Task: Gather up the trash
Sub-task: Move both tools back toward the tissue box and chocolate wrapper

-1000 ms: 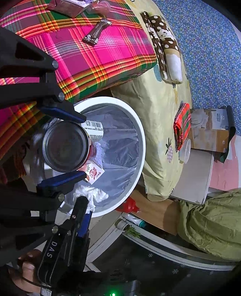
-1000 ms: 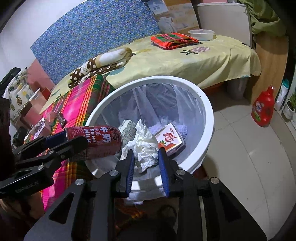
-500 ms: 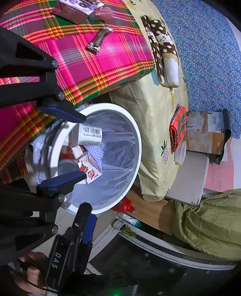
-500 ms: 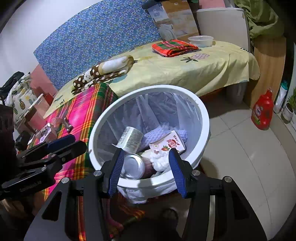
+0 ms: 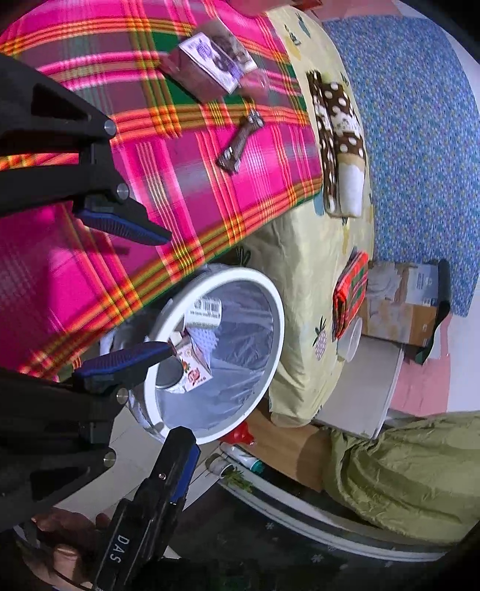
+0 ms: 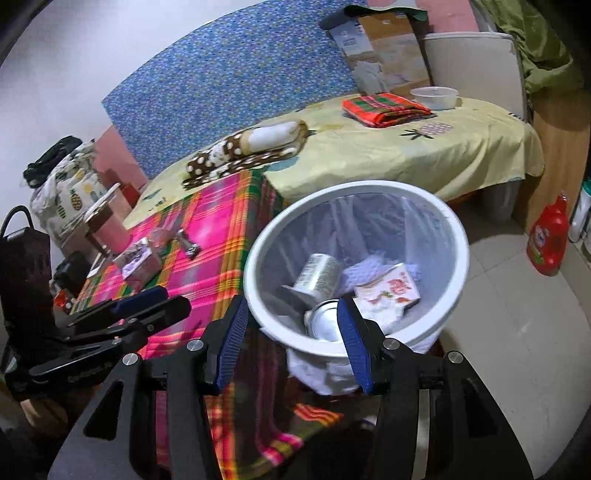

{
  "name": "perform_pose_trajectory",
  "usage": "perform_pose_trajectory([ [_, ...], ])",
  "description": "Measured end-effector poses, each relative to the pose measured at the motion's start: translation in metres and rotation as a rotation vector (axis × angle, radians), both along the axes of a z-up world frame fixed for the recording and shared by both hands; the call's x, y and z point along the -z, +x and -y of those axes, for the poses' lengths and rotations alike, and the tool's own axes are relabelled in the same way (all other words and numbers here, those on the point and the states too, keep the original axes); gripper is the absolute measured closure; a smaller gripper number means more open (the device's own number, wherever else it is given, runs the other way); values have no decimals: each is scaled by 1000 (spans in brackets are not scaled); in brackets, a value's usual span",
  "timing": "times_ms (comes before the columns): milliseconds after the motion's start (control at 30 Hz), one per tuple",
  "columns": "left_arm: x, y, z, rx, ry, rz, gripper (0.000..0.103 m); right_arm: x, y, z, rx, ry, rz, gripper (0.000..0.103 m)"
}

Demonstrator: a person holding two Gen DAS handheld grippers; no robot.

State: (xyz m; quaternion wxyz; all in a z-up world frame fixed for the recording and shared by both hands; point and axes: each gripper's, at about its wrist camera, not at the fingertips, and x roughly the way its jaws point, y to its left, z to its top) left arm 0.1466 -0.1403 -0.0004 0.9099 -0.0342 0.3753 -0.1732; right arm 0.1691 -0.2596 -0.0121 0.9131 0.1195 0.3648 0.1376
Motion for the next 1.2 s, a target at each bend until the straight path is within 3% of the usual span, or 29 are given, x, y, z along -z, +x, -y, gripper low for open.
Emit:
perform_pose_trajectory([
  [633, 10, -33, -84, -210, 10, 5, 47, -7, -6, -64, -165, 18, 20, 51],
  [1033, 11, -47, -117, -251, -5, 13, 47, -9, -5, -97, -258, -30, 24, 51],
  [1200, 10, -45, -129, -268, 26, 22, 47, -13, -1, -110, -289, -58, 32, 51],
])
